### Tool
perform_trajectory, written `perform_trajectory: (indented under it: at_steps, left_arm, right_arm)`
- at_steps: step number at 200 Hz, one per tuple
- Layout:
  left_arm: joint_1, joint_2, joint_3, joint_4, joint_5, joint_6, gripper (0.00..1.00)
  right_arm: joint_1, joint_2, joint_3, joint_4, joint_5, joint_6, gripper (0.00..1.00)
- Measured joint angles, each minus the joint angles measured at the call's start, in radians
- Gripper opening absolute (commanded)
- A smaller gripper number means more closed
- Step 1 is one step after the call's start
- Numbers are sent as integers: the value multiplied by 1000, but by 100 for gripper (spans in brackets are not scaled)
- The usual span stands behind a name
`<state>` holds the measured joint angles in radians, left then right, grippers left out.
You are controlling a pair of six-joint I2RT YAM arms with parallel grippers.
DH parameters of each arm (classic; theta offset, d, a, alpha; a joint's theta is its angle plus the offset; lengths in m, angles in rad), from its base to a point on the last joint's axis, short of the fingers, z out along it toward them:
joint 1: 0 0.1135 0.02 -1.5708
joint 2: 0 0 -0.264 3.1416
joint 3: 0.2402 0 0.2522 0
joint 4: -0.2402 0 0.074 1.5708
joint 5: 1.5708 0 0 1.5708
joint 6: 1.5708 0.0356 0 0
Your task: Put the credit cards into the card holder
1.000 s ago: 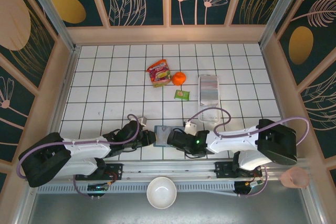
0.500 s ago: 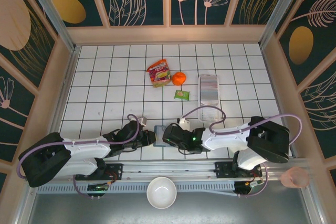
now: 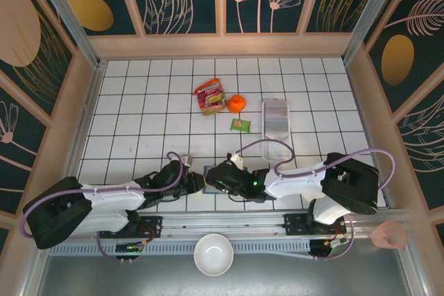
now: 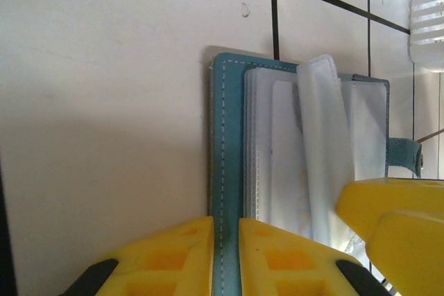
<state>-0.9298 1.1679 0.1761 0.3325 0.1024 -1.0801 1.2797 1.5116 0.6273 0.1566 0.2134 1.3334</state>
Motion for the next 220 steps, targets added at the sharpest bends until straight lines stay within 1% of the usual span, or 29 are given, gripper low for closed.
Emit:
perform_trajectory:
  at_steps: [29, 80, 106, 139, 164, 178, 186, 202, 220]
  left_arm:
    - [0, -58, -21, -38, -34, -11, 17]
    - [0, -223, -68, -130, -110, -45, 17]
    - [0, -301, -83, -171, -143, -56, 17]
    - [0, -361, -85, -230, -178, -63, 22]
    - [0, -382, -84, -269, -199, -63, 26]
    - [0, -386, -77, -293, -207, -60, 34]
    - [0, -386, -71, -304, -209, -55, 40]
    - [0, -377, -45, -312, -209, -39, 45]
    - [0, -333, 6, -312, -198, -18, 49]
  right_arm:
    - [0, 23, -2, 47, -11, 0, 46]
    - [1, 45, 15, 113, -24, -56, 47]
    - [1, 46, 34, 171, -25, -107, 47]
    - [-3, 47, 92, 230, -38, -207, 47]
    - [-32, 45, 164, 244, -65, -316, 47]
    - [-51, 23, 190, 226, -68, -389, 48]
    - [-66, -12, 197, 194, -65, -439, 50]
    - [-105, -113, 198, 111, -50, -578, 55]
    - [-187, -256, 198, 24, -42, -807, 65]
